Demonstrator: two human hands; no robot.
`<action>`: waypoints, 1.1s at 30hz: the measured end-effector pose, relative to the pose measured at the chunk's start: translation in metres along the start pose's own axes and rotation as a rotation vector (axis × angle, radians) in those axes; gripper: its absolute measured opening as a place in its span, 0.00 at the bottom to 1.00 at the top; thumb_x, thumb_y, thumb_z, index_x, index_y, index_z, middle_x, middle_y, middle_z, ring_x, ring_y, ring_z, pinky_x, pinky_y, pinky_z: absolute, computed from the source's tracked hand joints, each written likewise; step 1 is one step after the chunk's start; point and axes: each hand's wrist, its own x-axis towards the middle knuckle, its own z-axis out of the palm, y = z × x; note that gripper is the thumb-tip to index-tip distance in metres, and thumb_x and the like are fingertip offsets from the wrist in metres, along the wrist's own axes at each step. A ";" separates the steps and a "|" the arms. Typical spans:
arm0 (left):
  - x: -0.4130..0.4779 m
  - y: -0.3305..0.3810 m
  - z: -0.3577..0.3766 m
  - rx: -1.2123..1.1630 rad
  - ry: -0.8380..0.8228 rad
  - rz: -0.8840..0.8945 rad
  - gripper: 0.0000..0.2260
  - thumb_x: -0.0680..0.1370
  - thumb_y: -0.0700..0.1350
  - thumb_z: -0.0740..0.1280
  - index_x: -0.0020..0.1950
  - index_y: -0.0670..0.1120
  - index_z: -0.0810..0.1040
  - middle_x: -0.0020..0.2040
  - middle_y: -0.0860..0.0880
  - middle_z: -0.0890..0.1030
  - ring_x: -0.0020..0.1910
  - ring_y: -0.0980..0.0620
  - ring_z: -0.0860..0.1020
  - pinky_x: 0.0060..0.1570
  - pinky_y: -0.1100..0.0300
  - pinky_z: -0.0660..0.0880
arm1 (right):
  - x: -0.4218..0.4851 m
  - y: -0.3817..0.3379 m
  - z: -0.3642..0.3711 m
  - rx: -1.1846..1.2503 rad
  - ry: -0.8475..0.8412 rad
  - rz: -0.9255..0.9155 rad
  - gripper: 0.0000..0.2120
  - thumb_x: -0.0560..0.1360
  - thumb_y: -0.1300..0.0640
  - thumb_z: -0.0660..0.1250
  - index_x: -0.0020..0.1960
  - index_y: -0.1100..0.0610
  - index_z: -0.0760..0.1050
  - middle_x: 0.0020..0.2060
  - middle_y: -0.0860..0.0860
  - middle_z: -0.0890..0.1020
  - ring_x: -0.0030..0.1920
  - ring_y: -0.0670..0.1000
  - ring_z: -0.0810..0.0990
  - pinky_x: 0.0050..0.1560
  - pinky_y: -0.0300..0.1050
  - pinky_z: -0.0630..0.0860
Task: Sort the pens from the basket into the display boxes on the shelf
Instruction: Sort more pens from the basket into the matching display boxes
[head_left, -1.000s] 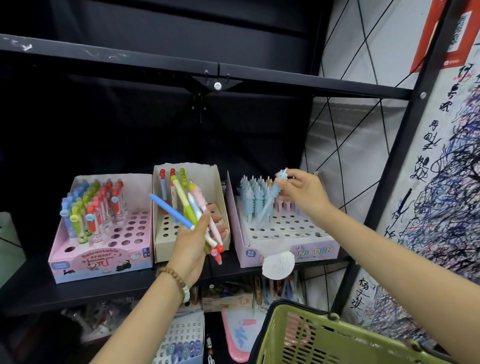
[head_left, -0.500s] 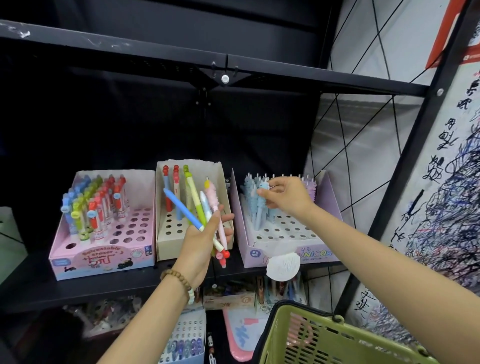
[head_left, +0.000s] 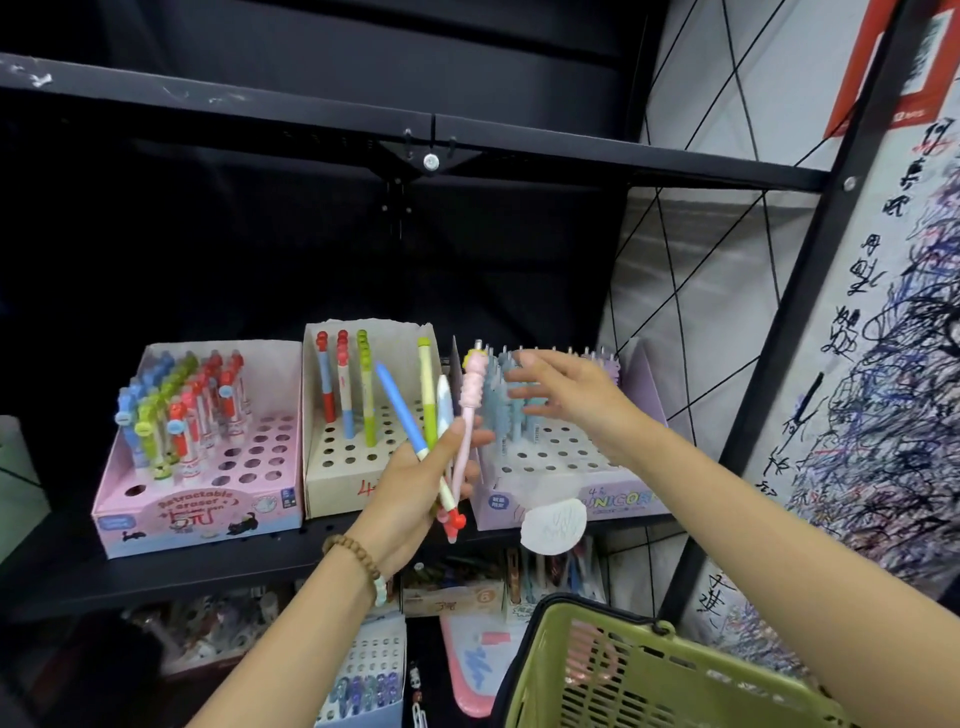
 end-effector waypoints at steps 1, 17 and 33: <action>0.001 0.000 0.006 -0.005 -0.029 0.001 0.14 0.70 0.60 0.66 0.45 0.54 0.86 0.36 0.49 0.79 0.27 0.58 0.72 0.28 0.64 0.66 | -0.004 -0.001 -0.002 0.077 -0.080 0.043 0.12 0.78 0.48 0.62 0.59 0.51 0.74 0.53 0.49 0.83 0.51 0.45 0.83 0.47 0.37 0.79; 0.048 0.003 0.029 -0.043 0.085 0.051 0.11 0.79 0.51 0.61 0.55 0.49 0.79 0.48 0.52 0.85 0.41 0.54 0.84 0.36 0.61 0.80 | 0.015 -0.005 -0.092 0.137 0.370 -0.198 0.09 0.76 0.57 0.68 0.55 0.56 0.76 0.41 0.51 0.84 0.43 0.46 0.83 0.41 0.35 0.78; 0.059 -0.012 0.024 -0.065 0.156 0.007 0.11 0.79 0.49 0.62 0.55 0.46 0.79 0.45 0.50 0.86 0.38 0.54 0.84 0.20 0.69 0.69 | 0.076 0.040 -0.069 -0.149 0.288 -0.164 0.15 0.75 0.60 0.69 0.61 0.59 0.75 0.41 0.49 0.82 0.43 0.42 0.81 0.46 0.29 0.76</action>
